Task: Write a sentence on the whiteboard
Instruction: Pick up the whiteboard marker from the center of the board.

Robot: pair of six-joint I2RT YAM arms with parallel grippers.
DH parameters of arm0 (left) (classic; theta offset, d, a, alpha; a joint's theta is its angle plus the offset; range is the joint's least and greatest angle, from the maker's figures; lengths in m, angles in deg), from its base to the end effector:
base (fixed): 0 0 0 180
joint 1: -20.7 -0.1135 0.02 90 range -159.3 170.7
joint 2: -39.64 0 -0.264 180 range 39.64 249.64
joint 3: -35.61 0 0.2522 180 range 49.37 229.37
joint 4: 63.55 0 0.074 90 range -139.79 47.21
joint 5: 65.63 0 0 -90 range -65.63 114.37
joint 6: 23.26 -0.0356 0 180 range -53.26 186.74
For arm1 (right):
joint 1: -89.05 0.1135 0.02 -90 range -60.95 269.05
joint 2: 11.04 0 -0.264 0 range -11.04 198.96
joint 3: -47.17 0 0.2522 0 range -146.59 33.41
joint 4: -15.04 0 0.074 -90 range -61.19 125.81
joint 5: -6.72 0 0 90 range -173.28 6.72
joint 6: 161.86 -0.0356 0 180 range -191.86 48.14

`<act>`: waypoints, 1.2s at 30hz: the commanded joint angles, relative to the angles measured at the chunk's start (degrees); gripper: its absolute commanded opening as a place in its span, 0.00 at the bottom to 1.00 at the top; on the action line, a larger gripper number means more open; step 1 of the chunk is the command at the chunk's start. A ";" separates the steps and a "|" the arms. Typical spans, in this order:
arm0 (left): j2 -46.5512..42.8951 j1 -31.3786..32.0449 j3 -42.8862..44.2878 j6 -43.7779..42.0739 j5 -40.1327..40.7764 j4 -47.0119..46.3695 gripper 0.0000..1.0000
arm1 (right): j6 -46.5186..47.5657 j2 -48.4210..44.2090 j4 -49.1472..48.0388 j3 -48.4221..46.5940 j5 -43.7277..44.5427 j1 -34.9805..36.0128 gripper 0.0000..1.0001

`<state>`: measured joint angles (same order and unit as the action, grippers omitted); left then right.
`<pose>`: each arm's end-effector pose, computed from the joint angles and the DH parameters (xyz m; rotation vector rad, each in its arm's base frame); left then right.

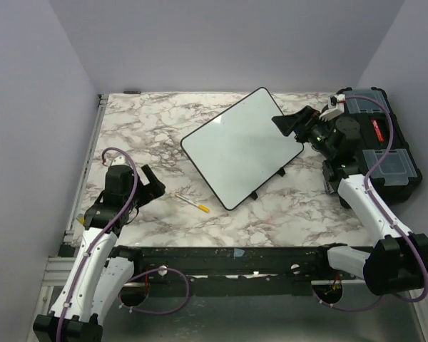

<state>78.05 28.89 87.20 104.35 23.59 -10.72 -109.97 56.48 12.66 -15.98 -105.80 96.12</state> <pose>0.1415 -0.0209 0.2651 -0.5771 2.2272 -0.4352 0.2736 0.0477 0.3345 0.1360 1.6770 0.9167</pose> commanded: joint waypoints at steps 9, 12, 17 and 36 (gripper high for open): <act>-0.82 11.78 -4.86 8.89 4.42 0.61 0.94 | 0.30 -0.12 7.47 -0.61 -0.40 0.14 1.00; -0.62 12.92 -6.01 10.24 4.21 -0.41 0.87 | 1.19 -0.18 8.15 -0.56 -0.94 0.11 1.00; 0.17 15.30 -7.36 11.25 6.09 -1.96 0.81 | 4.00 -0.97 11.68 -1.95 1.38 0.81 1.00; 20.85 23.59 0.59 22.33 17.04 -2.25 0.67 | 9.21 1.14 18.61 -5.26 6.28 4.88 1.00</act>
<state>94.18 50.79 83.96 118.88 35.57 -15.55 -102.86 57.01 27.90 -19.01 -102.15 100.38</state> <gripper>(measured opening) 0.709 0.998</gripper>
